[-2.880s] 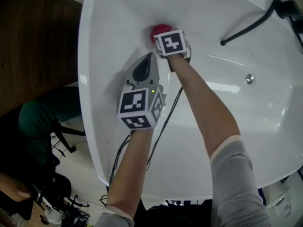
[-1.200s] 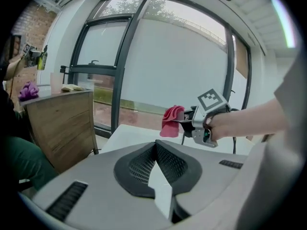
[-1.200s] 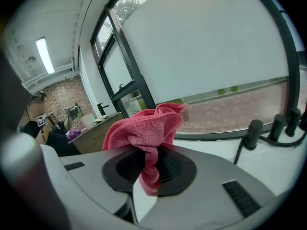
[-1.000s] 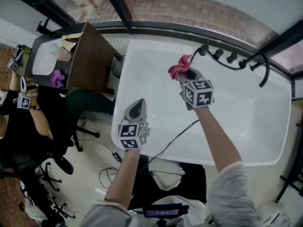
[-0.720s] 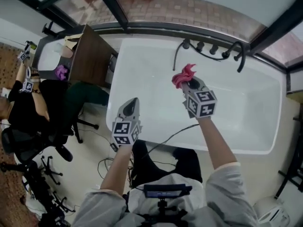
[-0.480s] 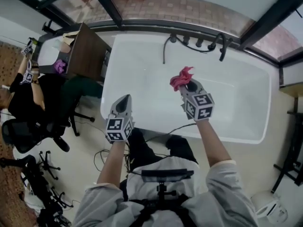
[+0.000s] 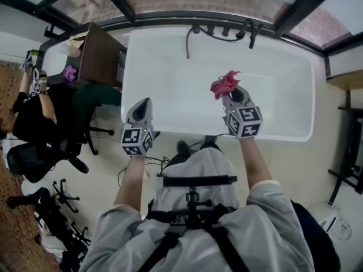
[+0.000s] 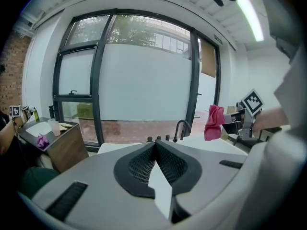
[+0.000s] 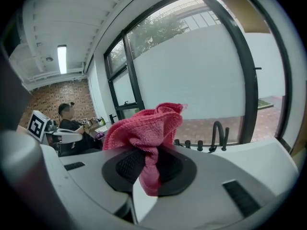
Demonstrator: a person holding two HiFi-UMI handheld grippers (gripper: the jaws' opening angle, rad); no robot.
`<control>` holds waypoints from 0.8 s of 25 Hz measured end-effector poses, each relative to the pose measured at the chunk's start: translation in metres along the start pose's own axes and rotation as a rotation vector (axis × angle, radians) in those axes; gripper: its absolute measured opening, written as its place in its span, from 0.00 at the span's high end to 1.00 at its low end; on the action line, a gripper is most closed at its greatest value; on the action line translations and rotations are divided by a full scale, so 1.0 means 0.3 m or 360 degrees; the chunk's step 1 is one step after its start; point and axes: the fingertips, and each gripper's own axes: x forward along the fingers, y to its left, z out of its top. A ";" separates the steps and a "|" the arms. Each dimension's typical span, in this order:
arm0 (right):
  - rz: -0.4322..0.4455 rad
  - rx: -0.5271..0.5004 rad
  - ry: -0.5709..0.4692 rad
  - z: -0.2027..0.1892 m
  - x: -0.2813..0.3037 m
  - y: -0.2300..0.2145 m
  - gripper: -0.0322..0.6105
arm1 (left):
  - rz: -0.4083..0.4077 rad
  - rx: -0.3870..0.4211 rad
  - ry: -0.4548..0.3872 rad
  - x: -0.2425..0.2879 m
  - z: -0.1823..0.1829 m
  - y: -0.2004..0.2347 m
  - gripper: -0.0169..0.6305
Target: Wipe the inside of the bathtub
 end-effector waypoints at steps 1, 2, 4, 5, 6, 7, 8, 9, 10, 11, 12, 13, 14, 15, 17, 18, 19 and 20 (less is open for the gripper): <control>-0.0020 0.0013 -0.0005 -0.007 -0.013 0.007 0.85 | -0.0024 0.0015 0.0001 -0.003 -0.002 -0.005 0.97; -0.0037 0.0024 -0.0009 -0.014 -0.026 0.015 0.85 | -0.0045 0.0028 -0.0002 -0.006 -0.002 -0.009 0.97; -0.0074 0.0032 -0.0017 -0.026 -0.056 0.030 0.85 | -0.0083 0.0044 -0.0014 -0.013 0.002 -0.013 0.97; -0.0099 0.0032 -0.0019 -0.035 -0.075 0.037 0.85 | -0.0102 0.0049 -0.0021 -0.018 0.003 -0.014 0.97; -0.0124 0.0034 -0.0020 -0.048 -0.097 0.044 0.85 | -0.0121 0.0053 -0.0027 -0.026 0.000 -0.016 0.97; -0.0148 0.0040 -0.0020 -0.063 -0.119 0.052 0.85 | -0.0137 0.0056 -0.0033 -0.036 -0.005 -0.018 0.96; -0.0169 0.0050 -0.0019 -0.080 -0.142 0.060 0.85 | -0.0150 0.0056 -0.0040 -0.048 -0.011 -0.017 0.97; -0.0189 0.0058 -0.0019 -0.095 -0.164 0.068 0.85 | -0.0159 0.0053 -0.0049 -0.061 -0.018 -0.015 0.97; -0.0208 0.0066 -0.0016 -0.111 -0.186 0.078 0.85 | -0.0168 0.0050 -0.0058 -0.076 -0.024 -0.012 0.97; -0.0229 0.0073 -0.0012 -0.127 -0.209 0.091 0.85 | -0.0179 0.0047 -0.0065 -0.093 -0.029 -0.007 0.97; -0.0251 0.0078 -0.0007 -0.140 -0.232 0.105 0.85 | -0.0193 0.0045 -0.0071 -0.112 -0.034 -0.001 0.97; -0.0274 0.0076 -0.0003 -0.146 -0.253 0.120 0.85 | -0.0212 0.0042 -0.0078 -0.130 -0.036 0.005 0.97; -0.0295 0.0062 -0.0003 -0.143 -0.275 0.134 0.85 | -0.0235 0.0038 -0.0087 -0.147 -0.036 0.007 0.97; -0.0317 0.0040 -0.0005 -0.136 -0.299 0.148 0.85 | -0.0261 0.0033 -0.0094 -0.163 -0.040 0.005 0.97; -0.0375 0.0016 -0.0013 -0.127 -0.362 0.171 0.85 | -0.0318 0.0033 -0.0091 -0.200 -0.063 -0.011 0.97; -0.0407 0.0027 -0.0018 -0.129 -0.395 0.178 0.85 | -0.0340 0.0038 -0.0084 -0.216 -0.078 -0.022 0.97; -0.0434 0.0046 -0.0020 -0.134 -0.424 0.180 0.85 | -0.0352 0.0040 -0.0079 -0.229 -0.088 -0.032 0.97; -0.0455 0.0059 -0.0017 -0.141 -0.447 0.177 0.85 | -0.0356 0.0038 -0.0079 -0.240 -0.094 -0.041 0.97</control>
